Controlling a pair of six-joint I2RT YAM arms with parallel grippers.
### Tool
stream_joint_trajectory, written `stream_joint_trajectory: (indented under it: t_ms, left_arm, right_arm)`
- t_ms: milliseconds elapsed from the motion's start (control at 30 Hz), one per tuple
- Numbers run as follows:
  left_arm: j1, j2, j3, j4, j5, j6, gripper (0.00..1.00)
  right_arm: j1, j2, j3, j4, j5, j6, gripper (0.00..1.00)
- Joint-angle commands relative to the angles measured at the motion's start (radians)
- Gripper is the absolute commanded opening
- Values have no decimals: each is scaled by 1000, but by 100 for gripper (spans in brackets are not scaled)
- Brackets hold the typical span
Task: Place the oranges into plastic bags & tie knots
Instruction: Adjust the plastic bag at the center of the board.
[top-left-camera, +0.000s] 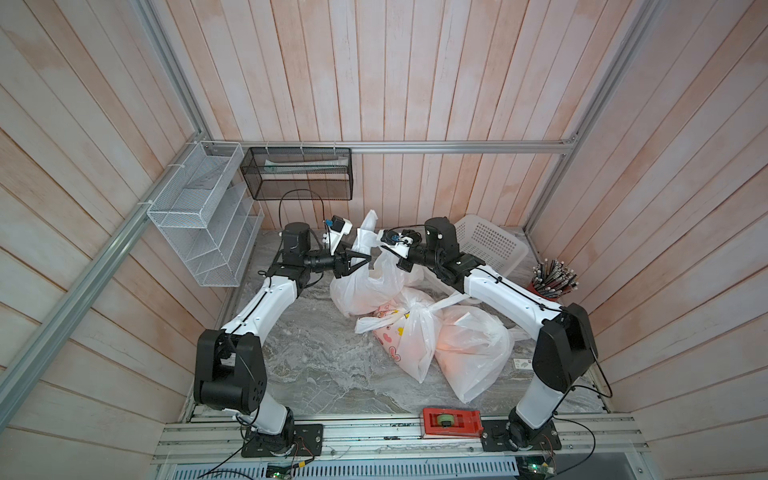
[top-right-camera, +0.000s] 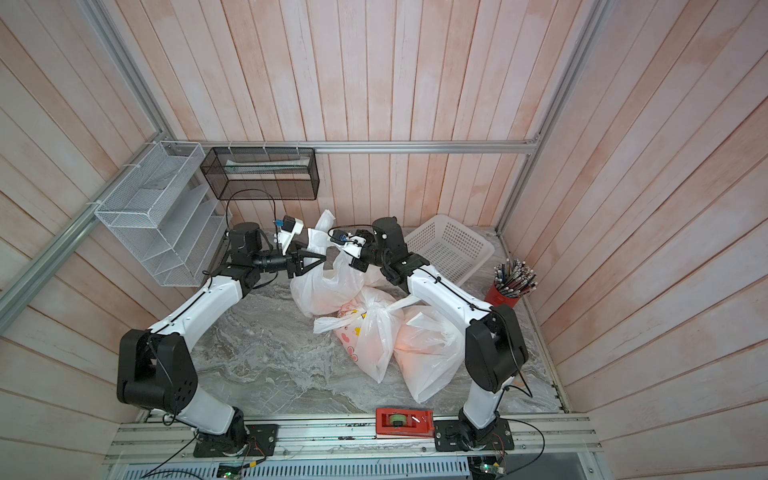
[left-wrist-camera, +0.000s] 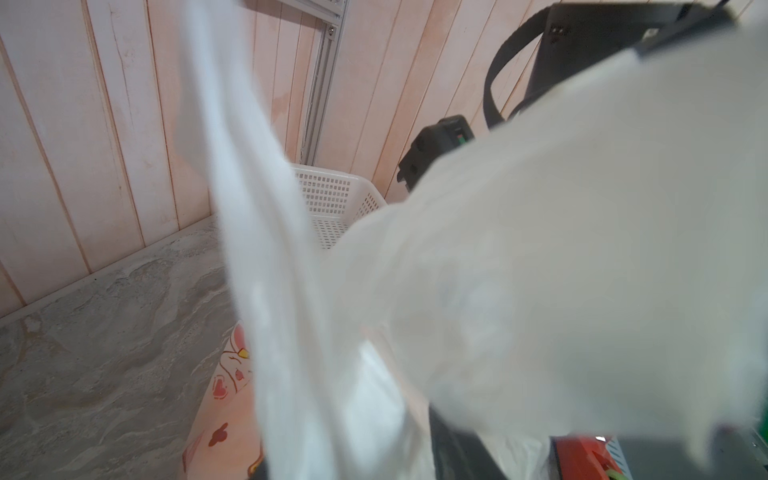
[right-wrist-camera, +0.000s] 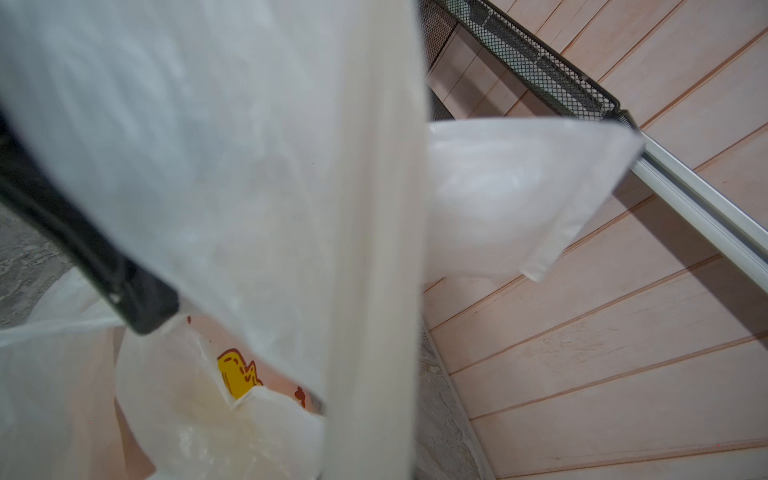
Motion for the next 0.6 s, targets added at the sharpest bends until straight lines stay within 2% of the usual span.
stream_joint_trajectory:
  t_ms: [0,200,567]
  left_arm:
    - [-19,6,30,28,26,-7,49]
    - [-31,7,40,42,10,-17,57]
    - [-42,5,38,96,-7,-55,60]
  right_arm:
    - [10,17,31,-23,22,-11,0]
    - [21,22,34,-33,42,-29,0]
    - [35,42,34,-34,84,-47,0]
